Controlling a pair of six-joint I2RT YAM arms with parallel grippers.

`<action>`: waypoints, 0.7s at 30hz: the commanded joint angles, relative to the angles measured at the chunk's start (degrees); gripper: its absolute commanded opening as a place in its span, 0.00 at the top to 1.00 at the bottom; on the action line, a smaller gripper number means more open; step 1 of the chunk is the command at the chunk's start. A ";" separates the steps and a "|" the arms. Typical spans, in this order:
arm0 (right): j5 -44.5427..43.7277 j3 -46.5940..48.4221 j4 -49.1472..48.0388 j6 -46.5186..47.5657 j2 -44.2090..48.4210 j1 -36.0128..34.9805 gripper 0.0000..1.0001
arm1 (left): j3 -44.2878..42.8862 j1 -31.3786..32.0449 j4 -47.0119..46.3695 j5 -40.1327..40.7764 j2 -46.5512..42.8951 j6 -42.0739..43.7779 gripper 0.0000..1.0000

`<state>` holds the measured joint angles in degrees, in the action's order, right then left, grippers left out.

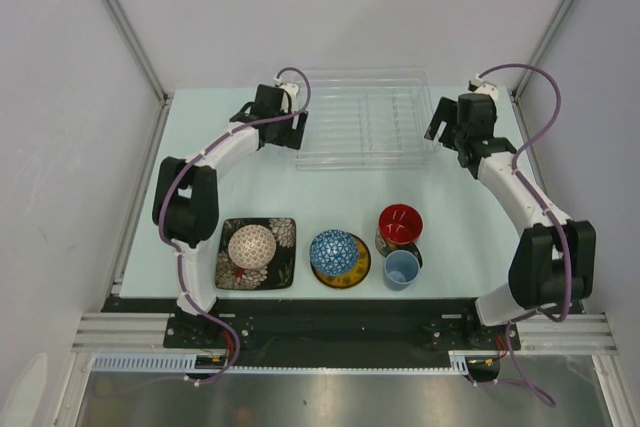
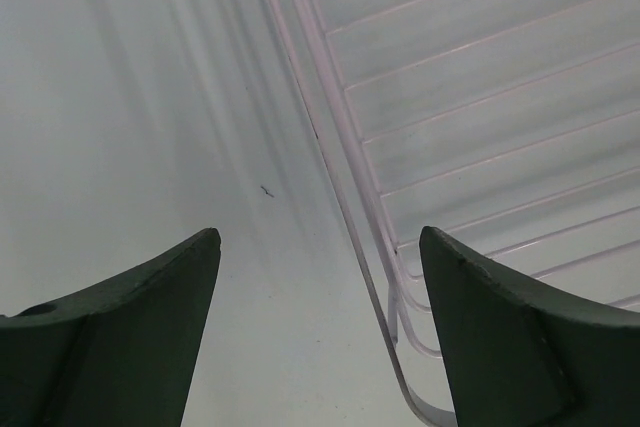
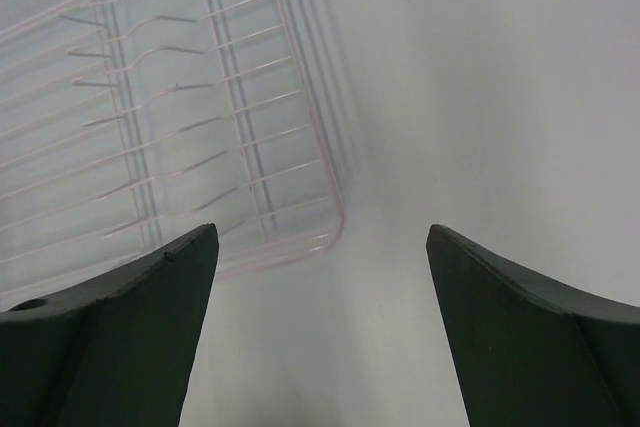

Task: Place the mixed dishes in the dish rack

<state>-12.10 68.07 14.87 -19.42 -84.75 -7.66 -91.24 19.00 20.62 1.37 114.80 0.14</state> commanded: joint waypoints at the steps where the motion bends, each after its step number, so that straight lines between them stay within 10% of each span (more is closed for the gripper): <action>1: -0.47 4.96 -2.92 1.57 -5.41 0.19 0.10 | 2.38 0.33 -3.04 1.09 -2.47 1.70 0.14; 21: 0.23 0.93 -1.51 -0.70 -11.50 -6.74 0.14 | 14.06 -2.57 -6.64 2.51 -9.50 3.99 0.14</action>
<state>-11.33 71.05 14.20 -18.63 -100.12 -11.00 -80.29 18.35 13.93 2.87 110.54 1.91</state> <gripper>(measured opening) 0.856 0.854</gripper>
